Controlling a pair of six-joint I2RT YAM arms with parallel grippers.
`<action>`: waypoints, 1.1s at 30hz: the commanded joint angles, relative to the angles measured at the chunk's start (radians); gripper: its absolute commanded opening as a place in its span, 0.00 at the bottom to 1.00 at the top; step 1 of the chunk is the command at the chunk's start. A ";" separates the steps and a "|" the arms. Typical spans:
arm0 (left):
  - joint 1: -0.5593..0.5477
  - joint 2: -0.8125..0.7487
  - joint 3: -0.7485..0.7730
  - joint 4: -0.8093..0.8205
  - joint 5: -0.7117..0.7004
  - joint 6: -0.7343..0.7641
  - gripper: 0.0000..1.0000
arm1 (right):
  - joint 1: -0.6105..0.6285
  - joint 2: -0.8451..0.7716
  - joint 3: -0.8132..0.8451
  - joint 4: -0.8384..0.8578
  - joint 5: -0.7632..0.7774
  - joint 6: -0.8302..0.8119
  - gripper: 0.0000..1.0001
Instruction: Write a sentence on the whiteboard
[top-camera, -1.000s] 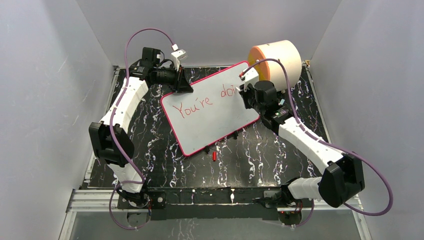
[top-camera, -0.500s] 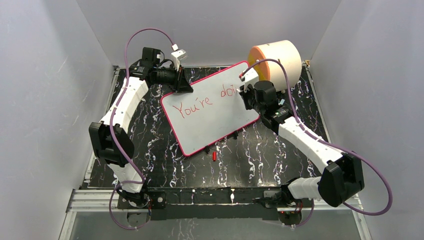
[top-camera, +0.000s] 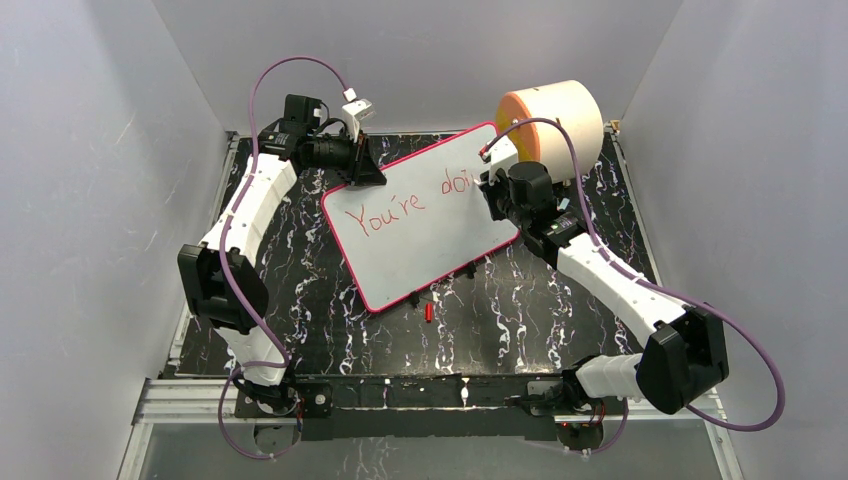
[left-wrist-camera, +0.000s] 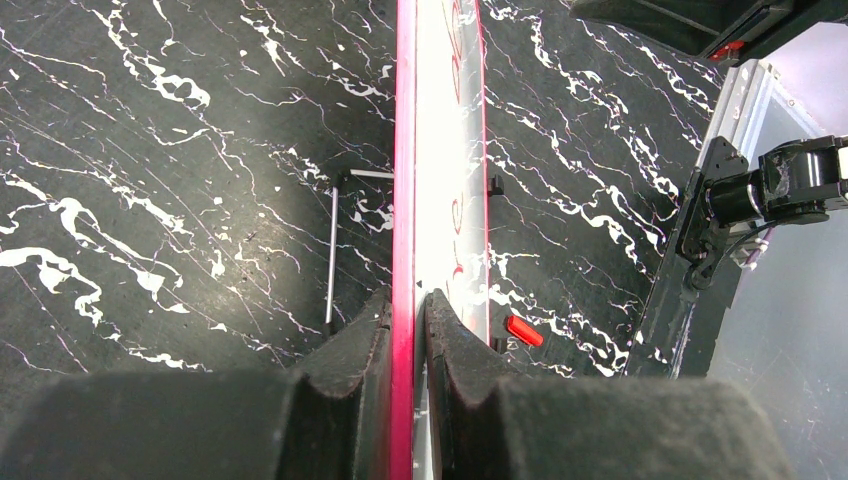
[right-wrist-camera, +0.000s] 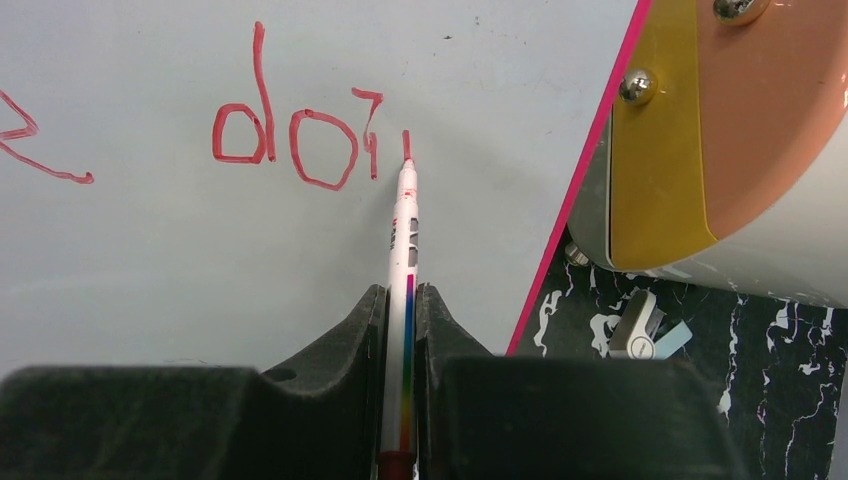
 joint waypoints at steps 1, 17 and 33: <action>-0.064 0.039 -0.032 -0.137 -0.051 0.059 0.00 | -0.004 -0.020 0.003 0.039 -0.013 0.012 0.00; -0.067 0.040 -0.034 -0.139 -0.051 0.061 0.00 | -0.016 0.009 0.036 0.110 -0.030 0.014 0.00; -0.068 0.037 -0.034 -0.139 -0.055 0.062 0.00 | -0.034 0.021 0.051 0.131 -0.016 0.009 0.00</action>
